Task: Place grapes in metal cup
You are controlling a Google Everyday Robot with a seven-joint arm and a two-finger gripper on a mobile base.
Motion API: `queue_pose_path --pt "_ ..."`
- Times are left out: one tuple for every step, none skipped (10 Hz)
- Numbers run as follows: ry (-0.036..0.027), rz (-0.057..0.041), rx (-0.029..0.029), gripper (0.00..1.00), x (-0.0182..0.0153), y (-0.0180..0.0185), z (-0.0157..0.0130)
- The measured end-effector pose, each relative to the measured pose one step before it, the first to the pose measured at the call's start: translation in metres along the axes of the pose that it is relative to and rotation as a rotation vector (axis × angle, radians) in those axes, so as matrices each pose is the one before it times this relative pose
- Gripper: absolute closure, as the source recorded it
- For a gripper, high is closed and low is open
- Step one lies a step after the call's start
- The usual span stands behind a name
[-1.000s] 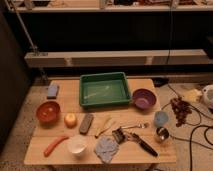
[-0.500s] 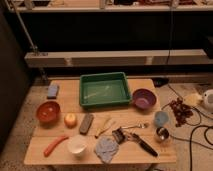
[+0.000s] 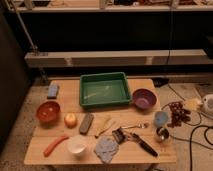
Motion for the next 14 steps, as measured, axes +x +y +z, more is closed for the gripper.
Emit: queue_pose_path --pt "-0.01157 0.00182 0.00216 1.00 -0.00447 -0.00017 0.00015" --pt "-0.01241 -0.00262 0.00326 1.00 -0.00437 -0.00104 0.00082" --pt "-0.01127 -0.00697 0.00306 1.00 -0.00331 -0.00263 0.00067" --pt "-0.00922 -0.00629 0.00112 1.00 -0.00274 -0.00168 0.00061" --pt "-0.01370 -0.01085 0.00044 1.00 -0.00462 -0.00160 0.00089" --pt "-0.01187 -0.01243 0.00033 1.00 -0.00388 -0.00150 0.00087" --pt "-0.00866 -0.00960 0.00152 1.00 -0.00232 -0.00120 0.00089" --pt "-0.01317 -0.01369 0.00011 1.00 -0.00332 -0.00128 0.00081" --pt "-0.01149 -0.01043 0.00047 1.00 -0.00255 -0.00119 0.00131" --pt "-0.01138 -0.00513 0.00300 1.00 -0.00222 -0.00066 0.00131" --pt "-0.01620 -0.00364 0.01136 1.00 -0.00364 -0.00057 0.00295" --pt "-0.00953 -0.00517 0.00772 1.00 -0.00184 -0.00084 0.00218" --pt "-0.01017 -0.00571 0.00680 1.00 -0.00189 -0.00047 0.00271" --pt "-0.00655 -0.00388 0.00389 1.00 -0.00079 -0.00045 0.00215"
